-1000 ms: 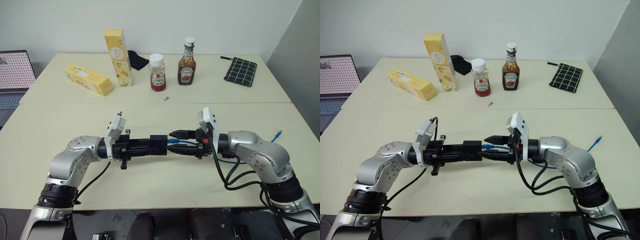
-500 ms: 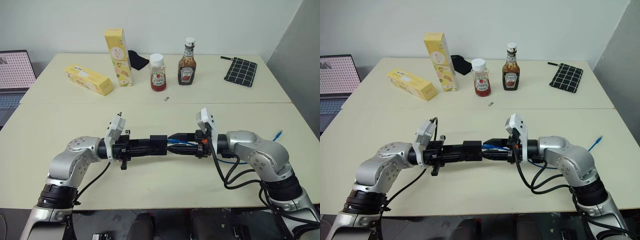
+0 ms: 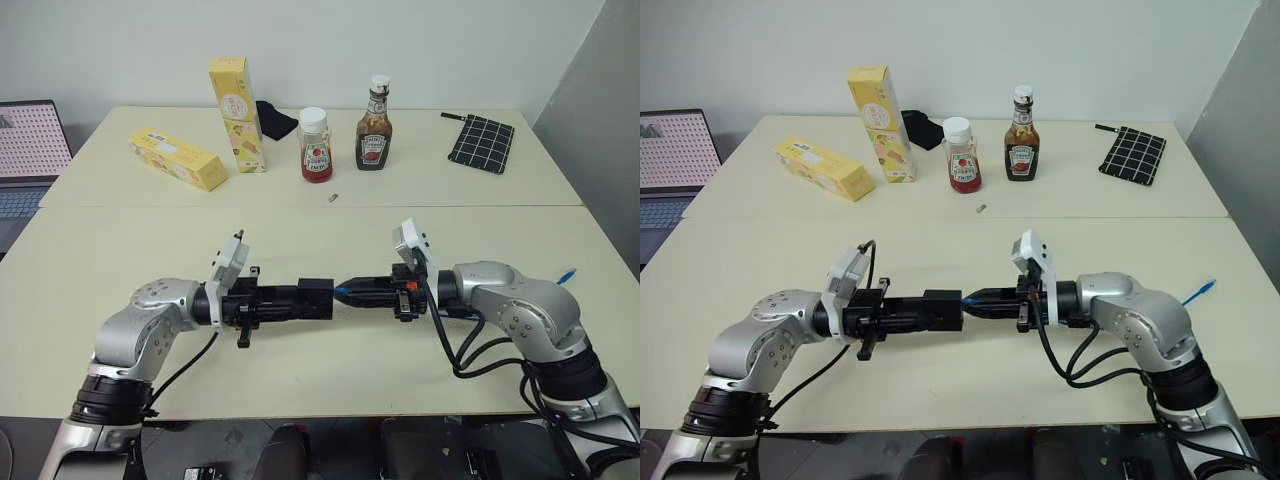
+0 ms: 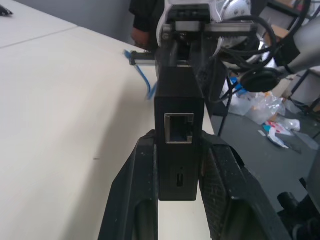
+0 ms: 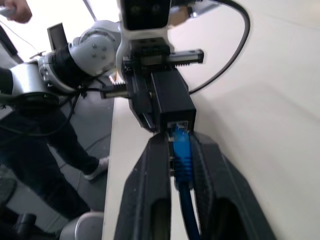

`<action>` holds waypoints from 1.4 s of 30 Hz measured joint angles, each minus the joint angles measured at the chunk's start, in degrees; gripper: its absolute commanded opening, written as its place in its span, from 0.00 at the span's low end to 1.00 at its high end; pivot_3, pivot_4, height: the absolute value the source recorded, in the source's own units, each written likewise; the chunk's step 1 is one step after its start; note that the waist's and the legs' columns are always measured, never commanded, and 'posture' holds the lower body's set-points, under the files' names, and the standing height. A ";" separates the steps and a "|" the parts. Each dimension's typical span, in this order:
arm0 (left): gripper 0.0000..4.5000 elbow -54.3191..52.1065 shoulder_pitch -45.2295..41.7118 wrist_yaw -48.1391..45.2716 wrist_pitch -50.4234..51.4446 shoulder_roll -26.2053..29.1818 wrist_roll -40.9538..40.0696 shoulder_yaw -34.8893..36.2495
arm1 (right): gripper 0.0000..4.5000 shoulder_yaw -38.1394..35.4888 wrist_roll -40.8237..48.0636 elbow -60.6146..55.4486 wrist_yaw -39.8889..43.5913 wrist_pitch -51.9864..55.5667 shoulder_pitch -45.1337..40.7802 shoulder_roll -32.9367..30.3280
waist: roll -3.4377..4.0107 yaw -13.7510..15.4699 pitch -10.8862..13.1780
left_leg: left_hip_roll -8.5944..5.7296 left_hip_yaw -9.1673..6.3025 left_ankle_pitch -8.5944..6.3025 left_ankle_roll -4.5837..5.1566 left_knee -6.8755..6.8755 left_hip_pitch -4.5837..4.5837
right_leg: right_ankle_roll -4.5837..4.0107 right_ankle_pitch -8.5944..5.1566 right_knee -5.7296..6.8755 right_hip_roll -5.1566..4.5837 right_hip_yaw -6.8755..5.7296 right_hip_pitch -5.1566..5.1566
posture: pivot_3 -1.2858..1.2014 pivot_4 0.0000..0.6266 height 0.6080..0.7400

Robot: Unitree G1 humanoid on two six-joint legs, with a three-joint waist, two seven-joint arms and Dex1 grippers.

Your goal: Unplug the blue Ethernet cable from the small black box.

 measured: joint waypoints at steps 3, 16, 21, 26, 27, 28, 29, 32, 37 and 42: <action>0.17 -0.98 1.15 -0.40 0.33 0.16 -0.18 0.00 | 0.01 0.09 0.43 0.01 1.22 1.43 -0.12 -0.30 | 0.00 0.00 0.00 | 0.00 0.00 0.00 0.00 0.00 0.00 | 0.00 0.00 0.00 0.00 0.00 0.00 | 0.52 0.24 1.00; 0.17 -1.97 10.15 4.29 0.49 2.77 -0.88 6.06 | 0.01 -2.94 -1.89 4.19 1.71 1.71 0.13 -4.95 | 0.01 -0.04 0.01 | 0.04 0.00 0.00 0.01 -0.03 0.01 | 0.00 0.00 -0.01 -0.01 0.02 -0.03 | 0.52 0.24 1.00; 0.17 -2.63 11.49 6.36 0.48 2.77 -1.07 7.71 | 0.01 -4.65 -4.86 7.89 -0.85 -2.20 -0.02 -3.46 | 0.01 0.04 0.01 | 0.03 0.02 0.00 0.00 -0.01 0.00 | 0.00 0.00 0.00 -0.04 0.01 0.00 | 0.52 0.24 1.00; 0.17 -3.37 11.65 10.27 0.34 1.91 -0.74 8.85 | 0.01 -3.58 -20.24 21.75 -12.77 -17.11 -3.19 0.79 | 0.02 -0.02 0.01 | 0.02 0.11 0.00 0.00 -0.03 0.00 | 0.00 0.00 0.01 -0.04 0.04 -0.05 | 0.52 0.24 1.00; 0.17 -3.37 11.22 11.75 0.05 1.06 -0.27 8.87 | 0.01 -2.89 -24.68 26.69 -16.71 -21.21 -4.67 2.11 | 0.01 -0.04 0.01 | 0.00 0.16 0.00 -0.01 -0.01 0.02 | 0.00 0.00 0.02 -0.04 0.05 -0.03 | 0.52 0.24 1.00; 0.17 -3.46 10.57 13.01 -0.28 0.10 0.09 8.81 | 0.01 -2.70 -27.69 30.51 -19.69 -23.82 -5.53 2.97 | 0.01 0.03 0.01 | 0.00 0.18 0.01 -0.01 -0.01 -0.05 | 0.00 0.00 0.02 -0.05 0.03 -0.07 | 0.52 0.24 1.00; 0.17 -3.64 10.46 13.83 -0.49 -0.21 0.33 8.82 | 0.09 -2.36 -29.65 32.94 -21.51 -25.74 -5.66 3.50 | 0.01 0.06 0.01 | 0.02 0.16 0.01 -0.02 -0.02 -0.07 | 0.00 0.00 0.00 -0.06 0.04 -0.07 | 0.52 0.24 1.00; 0.17 -4.28 9.80 17.45 -0.93 -1.62 1.81 8.78 | 0.23 -2.28 -33.71 40.28 -24.96 -29.86 -6.14 6.05 | 0.01 -0.02 0.01 | 0.02 0.21 0.01 -0.01 -0.04 -0.08 | 0.00 0.00 -0.01 -0.07 0.07 -0.10 | 0.52 0.24 1.00; 0.17 -4.18 8.54 24.83 -3.56 -5.23 4.96 8.81 | 0.51 -4.05 -33.57 38.19 -23.45 -30.61 -5.02 6.29 | 0.02 0.02 0.01 | 0.02 0.13 0.01 -0.01 -0.01 -0.07 | 0.01 0.01 0.00 -0.09 0.08 -0.08 | 0.52 0.24 1.00; 0.17 -1.02 8.32 30.93 -10.08 -7.53 9.71 9.93 | 0.76 -6.18 -30.12 27.42 -16.57 -27.57 -1.01 1.61 | 0.02 0.15 0.01 | 0.01 0.08 0.00 -0.01 -0.02 -0.08 | 0.01 0.01 -0.02 -0.10 0.05 -0.08 | 0.52 0.24 1.00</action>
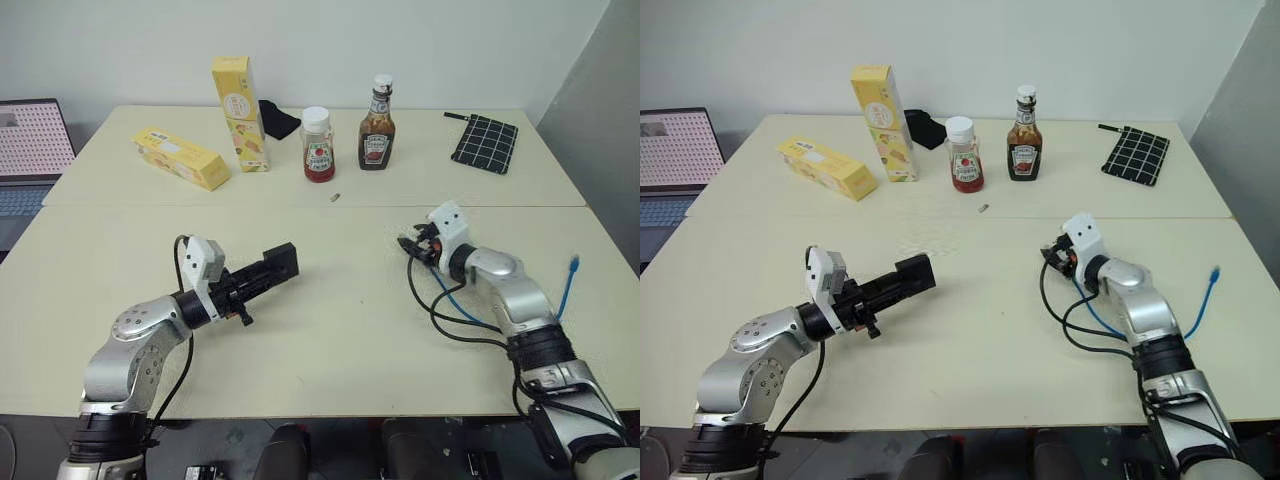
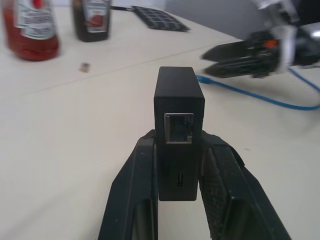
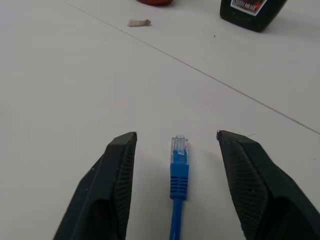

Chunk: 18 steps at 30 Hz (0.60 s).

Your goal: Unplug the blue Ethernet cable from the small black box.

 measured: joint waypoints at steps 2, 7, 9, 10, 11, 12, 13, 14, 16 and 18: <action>0.17 2.96 -0.25 2.62 -4.40 -1.05 2.98 0.93 | 0.76 -0.19 3.22 -6.51 4.73 2.15 2.16 -2.44 | 0.00 0.02 0.00 | 0.01 -0.03 0.00 0.00 0.00 0.01 | 0.00 0.00 -0.01 -0.01 0.00 0.00 | 0.52 0.24 1.00; 0.17 11.15 -2.33 11.02 -17.04 -5.84 8.57 3.90 | 0.76 1.40 8.23 -19.22 11.02 6.64 3.35 -3.21 | 0.00 -0.24 0.00 | 0.00 -0.04 0.00 0.00 0.02 0.09 | 0.00 0.00 0.04 -0.02 0.00 0.03 | 0.52 0.24 1.00; 0.17 15.55 -3.14 15.54 -22.32 -7.16 11.22 5.11 | 0.76 4.38 8.20 -21.63 12.06 7.65 2.41 -2.15 | -0.01 -0.22 -0.01 | -0.01 -0.06 0.00 0.00 0.01 0.11 | -0.01 0.01 0.04 0.00 -0.02 0.04 | 0.52 0.24 1.00; 0.17 17.57 -3.62 17.63 -24.24 -7.95 12.12 5.98 | 0.76 5.94 8.01 -22.12 12.53 8.05 2.08 -1.51 | -0.01 -0.17 -0.01 | -0.01 -0.07 0.00 0.00 0.02 0.09 | -0.01 0.01 0.04 -0.01 -0.04 0.03 | 0.52 0.24 1.00; 0.17 19.60 -4.04 19.53 -25.90 -8.45 12.79 6.52 | 0.76 7.65 7.69 -22.40 12.74 8.20 1.72 -0.80 | -0.02 -0.11 -0.01 | -0.01 -0.08 0.00 0.00 0.03 0.07 | -0.01 0.01 0.03 -0.02 -0.05 0.03 | 0.52 0.24 1.00; 0.17 21.56 -4.34 20.93 -27.54 -8.62 13.51 6.69 | 0.76 8.85 7.49 -22.43 12.73 8.32 1.30 -0.24 | -0.02 -0.08 -0.01 | -0.01 -0.09 0.00 0.00 0.04 0.06 | 0.00 0.01 0.03 -0.02 -0.06 0.03 | 0.52 0.24 1.00; 0.17 23.44 -4.66 22.07 -29.02 -8.99 14.07 7.06 | 0.76 9.70 7.25 -22.41 12.71 8.46 0.92 0.40 | -0.02 -0.06 -0.01 | -0.01 -0.09 0.00 -0.01 0.04 0.06 | 0.00 0.01 0.03 -0.02 -0.05 0.03 | 0.52 0.24 1.00; 0.17 25.72 -5.03 23.19 -30.72 -9.48 14.58 7.42 | 0.76 10.57 6.76 -22.35 12.64 8.65 0.36 1.33 | -0.02 -0.02 -0.01 | -0.02 -0.08 0.00 -0.01 0.05 0.05 | 0.02 0.02 0.03 -0.02 -0.06 0.03 | 0.52 0.24 1.00; 0.17 29.65 -5.53 24.30 -33.04 -9.84 15.68 7.35 | 0.76 12.22 5.97 -22.29 12.64 8.73 -0.90 2.59 | -0.02 -0.02 -0.01 | -0.08 -0.07 0.00 -0.01 0.06 0.03 | 0.06 0.04 0.01 -0.05 -0.05 0.03 | 0.52 0.24 1.00; 0.33 32.96 -6.11 24.86 -35.30 -9.89 16.83 6.88 | 0.76 12.98 5.43 -22.25 12.72 8.72 -1.67 3.29 | -0.06 0.13 -0.04 | -0.10 -0.09 0.00 -0.01 0.07 0.02 | 0.08 0.05 0.00 -0.06 -0.08 0.04 | 0.52 0.24 1.00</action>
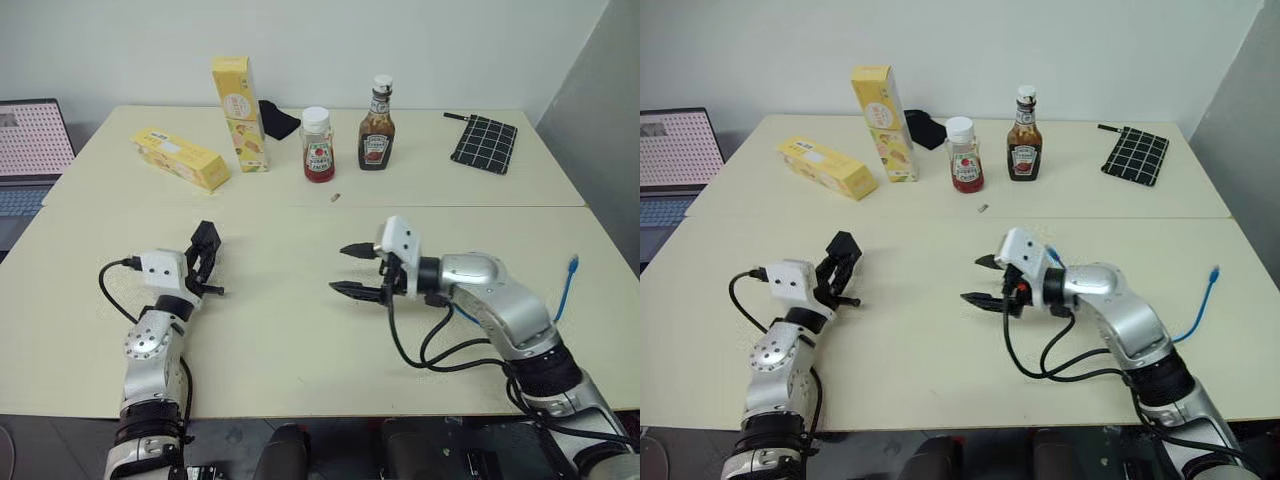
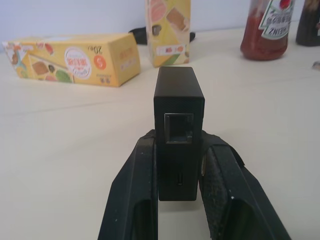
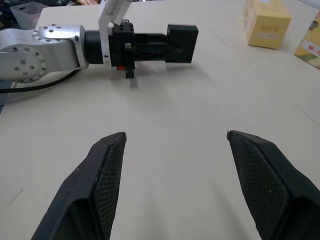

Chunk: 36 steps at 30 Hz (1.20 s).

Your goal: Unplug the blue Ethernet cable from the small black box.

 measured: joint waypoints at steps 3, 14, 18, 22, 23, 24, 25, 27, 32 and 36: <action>0.47 2.05 -0.79 0.96 -1.46 -0.07 0.29 -0.06 | 0.76 0.45 -0.09 0.04 0.15 -0.01 0.04 0.06 | 0.00 0.04 0.00 | 0.01 0.00 0.00 0.00 0.00 0.03 | 0.00 0.00 0.02 -0.01 0.00 0.01 | 0.52 0.24 1.00; 0.89 -2.88 3.92 2.51 0.76 0.14 -0.39 0.03 | 0.76 0.51 -0.51 -0.22 -0.02 0.44 1.07 -0.16 | 0.05 -0.48 -0.04 | 0.08 0.08 0.00 0.01 -0.06 0.12 | 0.00 0.00 0.03 0.00 0.12 0.02 | 0.52 0.24 1.00; 0.89 -14.34 11.05 2.48 9.46 2.15 -1.68 0.06 | 0.76 0.47 -0.47 -1.74 -0.60 1.16 3.14 -0.20 | 0.05 -1.09 -0.04 | 0.18 0.07 -0.01 0.01 -0.11 0.13 | -0.01 0.00 0.00 -0.05 0.16 0.01 | 0.52 0.24 1.00; 0.89 -25.44 19.17 0.50 19.81 5.57 -5.08 0.98 | 0.76 -1.18 0.06 -3.73 -1.60 2.97 5.88 -1.54 | 0.06 -1.09 -0.01 | 0.16 0.00 0.00 0.00 -0.12 0.10 | -0.02 -0.01 0.04 -0.05 0.09 0.00 | 0.52 0.24 1.00; 0.89 -30.33 21.80 -1.31 24.58 7.79 -7.64 1.37 | 0.76 -2.51 0.28 -5.23 -2.06 3.51 7.07 -2.10 | -0.01 -0.93 -0.01 | 0.18 -0.12 0.00 0.00 -0.09 0.04 | -0.02 -0.01 0.01 -0.05 0.09 0.05 | 0.52 0.24 1.00; 0.89 -34.21 24.34 -3.18 28.46 10.77 -9.74 2.07 | 0.76 -3.94 1.08 -6.04 -2.32 4.37 7.81 -2.87 | -0.05 -0.77 -0.03 | 0.17 -0.14 0.00 0.00 -0.08 0.06 | -0.03 -0.02 0.01 -0.01 0.08 0.06 | 0.52 0.24 1.00; 0.89 -35.97 25.45 -4.13 30.11 12.25 -10.65 2.69 | 0.76 -4.77 1.37 -6.30 -2.47 4.71 8.09 -3.42 | -0.05 -0.73 -0.02 | 0.16 -0.13 0.00 0.00 -0.08 0.06 | -0.02 -0.02 0.02 0.01 0.08 0.07 | 0.52 0.24 1.00; 0.89 -39.83 27.51 -6.86 34.19 15.70 -13.61 6.18 | 0.76 -8.14 2.28 -6.36 -2.88 6.15 8.78 -5.06 | 0.03 -0.34 0.01 | 0.08 -0.04 0.00 0.00 -0.09 0.11 | -0.02 -0.02 0.03 0.03 0.06 0.09 | 0.52 0.24 1.00; 0.89 -43.04 30.02 -13.54 40.08 22.52 -18.48 12.22 | 0.76 -15.37 3.32 -4.73 -4.19 9.39 9.15 -8.98 | 0.05 -0.19 0.03 | 0.08 0.05 -0.01 0.01 -0.11 0.13 | -0.02 -0.02 -0.02 0.06 0.03 0.10 | 0.52 0.24 1.00; 0.89 -42.66 29.30 -18.38 42.86 27.41 -20.13 13.56 | 0.76 -17.60 3.32 -0.91 -4.10 11.36 7.85 -12.81 | 0.08 -0.24 0.05 | 0.08 0.15 -0.01 0.01 -0.12 0.10 | -0.02 -0.02 -0.01 0.07 0.04 0.06 | 0.52 0.24 1.00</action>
